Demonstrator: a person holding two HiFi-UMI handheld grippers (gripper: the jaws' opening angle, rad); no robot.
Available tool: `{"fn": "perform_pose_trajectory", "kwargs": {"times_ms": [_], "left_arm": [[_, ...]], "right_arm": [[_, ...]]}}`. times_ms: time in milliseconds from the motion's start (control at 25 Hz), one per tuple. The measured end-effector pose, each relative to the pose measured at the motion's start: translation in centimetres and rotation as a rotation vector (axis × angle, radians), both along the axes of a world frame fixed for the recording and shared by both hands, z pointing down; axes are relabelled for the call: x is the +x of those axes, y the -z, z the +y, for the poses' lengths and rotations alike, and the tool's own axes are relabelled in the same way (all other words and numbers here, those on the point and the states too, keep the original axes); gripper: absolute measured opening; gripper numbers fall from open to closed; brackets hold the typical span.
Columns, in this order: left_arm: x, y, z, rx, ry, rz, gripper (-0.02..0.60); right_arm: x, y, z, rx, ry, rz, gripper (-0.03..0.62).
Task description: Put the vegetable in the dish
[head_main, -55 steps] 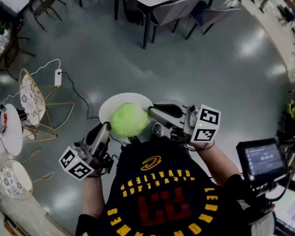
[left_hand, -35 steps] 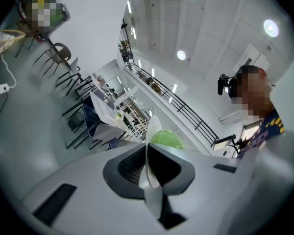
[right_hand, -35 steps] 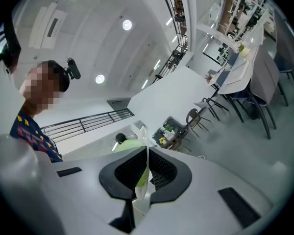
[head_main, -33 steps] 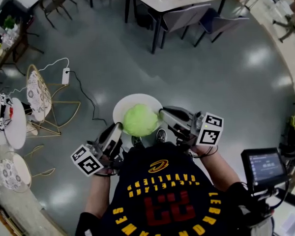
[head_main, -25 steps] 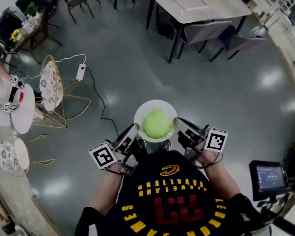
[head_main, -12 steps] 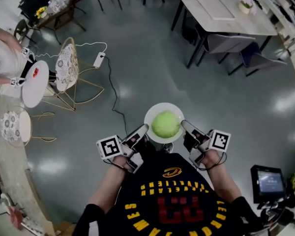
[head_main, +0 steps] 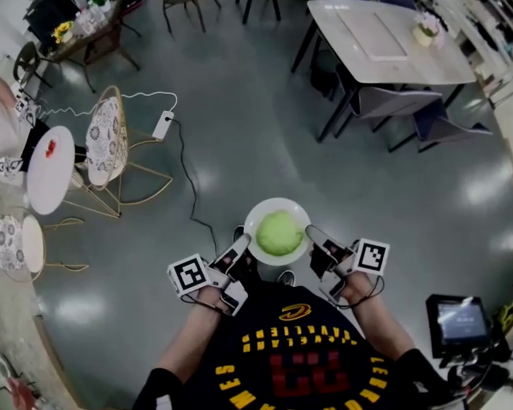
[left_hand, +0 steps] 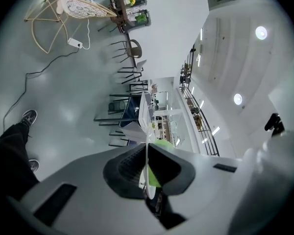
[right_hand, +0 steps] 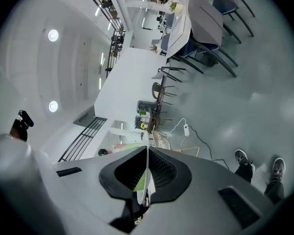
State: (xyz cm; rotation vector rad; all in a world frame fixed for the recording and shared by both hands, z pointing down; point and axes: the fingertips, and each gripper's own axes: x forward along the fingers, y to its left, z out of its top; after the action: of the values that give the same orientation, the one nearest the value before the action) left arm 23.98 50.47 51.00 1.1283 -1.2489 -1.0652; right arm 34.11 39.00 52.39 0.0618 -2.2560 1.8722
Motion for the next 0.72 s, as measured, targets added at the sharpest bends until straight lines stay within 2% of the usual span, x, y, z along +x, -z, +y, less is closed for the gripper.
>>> {"fn": "perform_pose_trajectory", "kwargs": {"times_ms": [200, 400, 720], "left_arm": [[-6.6, 1.2, -3.4, 0.030, -0.082, -0.044, 0.015], [-12.0, 2.0, -5.9, 0.059, -0.158, -0.031, 0.015], [-17.4, 1.6, -7.6, 0.068, -0.195, 0.011, 0.015]], "right_arm": [[-5.5, 1.2, -2.7, 0.050, -0.056, 0.019, 0.018], [-10.0, 2.0, -4.7, 0.079, -0.128, 0.040, 0.018], [-14.9, 2.3, -5.6, 0.087, -0.165, 0.069, 0.018]]}}
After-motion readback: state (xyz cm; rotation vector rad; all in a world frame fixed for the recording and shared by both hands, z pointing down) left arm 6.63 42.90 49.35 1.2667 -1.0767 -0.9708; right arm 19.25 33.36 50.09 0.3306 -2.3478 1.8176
